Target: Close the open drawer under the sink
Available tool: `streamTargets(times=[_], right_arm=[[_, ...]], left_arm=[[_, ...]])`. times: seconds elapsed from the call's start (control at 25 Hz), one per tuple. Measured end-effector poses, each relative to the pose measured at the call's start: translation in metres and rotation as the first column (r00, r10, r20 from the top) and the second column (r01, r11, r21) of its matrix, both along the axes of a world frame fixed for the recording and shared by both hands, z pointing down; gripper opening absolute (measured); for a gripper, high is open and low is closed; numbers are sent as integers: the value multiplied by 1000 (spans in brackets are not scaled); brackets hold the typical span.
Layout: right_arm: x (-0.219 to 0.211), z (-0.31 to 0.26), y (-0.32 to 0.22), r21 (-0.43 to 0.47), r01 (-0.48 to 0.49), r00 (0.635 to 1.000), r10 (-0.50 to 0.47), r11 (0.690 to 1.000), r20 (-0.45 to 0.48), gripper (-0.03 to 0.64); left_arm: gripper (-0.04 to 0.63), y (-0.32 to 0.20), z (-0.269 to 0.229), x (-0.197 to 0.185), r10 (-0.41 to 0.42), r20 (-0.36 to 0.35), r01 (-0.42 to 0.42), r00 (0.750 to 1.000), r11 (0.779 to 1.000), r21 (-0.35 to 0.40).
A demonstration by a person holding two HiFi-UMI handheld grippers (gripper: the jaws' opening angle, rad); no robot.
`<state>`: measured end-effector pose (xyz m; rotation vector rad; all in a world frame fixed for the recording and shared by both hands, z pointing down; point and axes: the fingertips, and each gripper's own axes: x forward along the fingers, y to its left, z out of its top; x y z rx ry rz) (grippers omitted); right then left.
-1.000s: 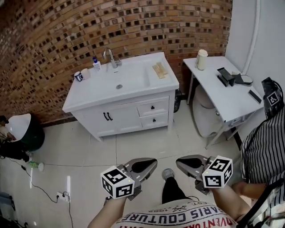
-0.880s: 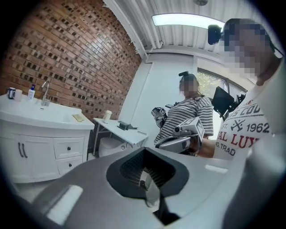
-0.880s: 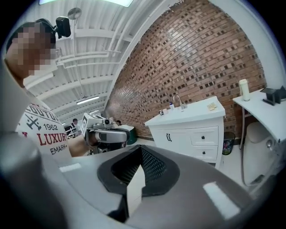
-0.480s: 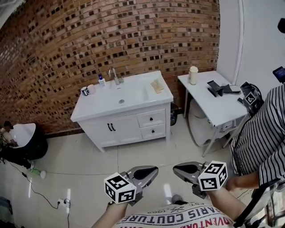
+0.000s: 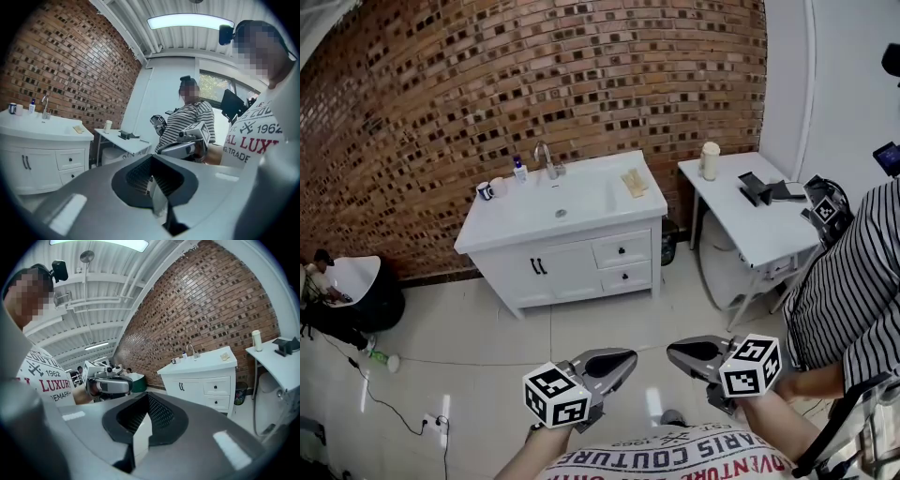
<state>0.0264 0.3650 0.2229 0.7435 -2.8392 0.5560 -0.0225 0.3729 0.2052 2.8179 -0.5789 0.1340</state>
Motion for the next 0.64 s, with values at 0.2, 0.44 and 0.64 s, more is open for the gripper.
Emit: streamTargets(times=[0.2, 0.44, 0.64], right_arm=[[0, -2, 3, 8, 4, 1000, -4, 1000, 1, 8], [-1, 2, 7, 1, 8, 1000, -8, 1000, 1, 6], [-5, 7, 13, -14, 17, 1000, -17, 1000, -2, 8]], left_arm=[[-17, 2, -1, -1, -7, -3, 7, 1000, 1000, 7], [-17, 5, 1, 3, -4, -3, 4, 1000, 1000, 1], [-17, 10, 4, 1, -1, -6, 1, 1000, 1000, -9]])
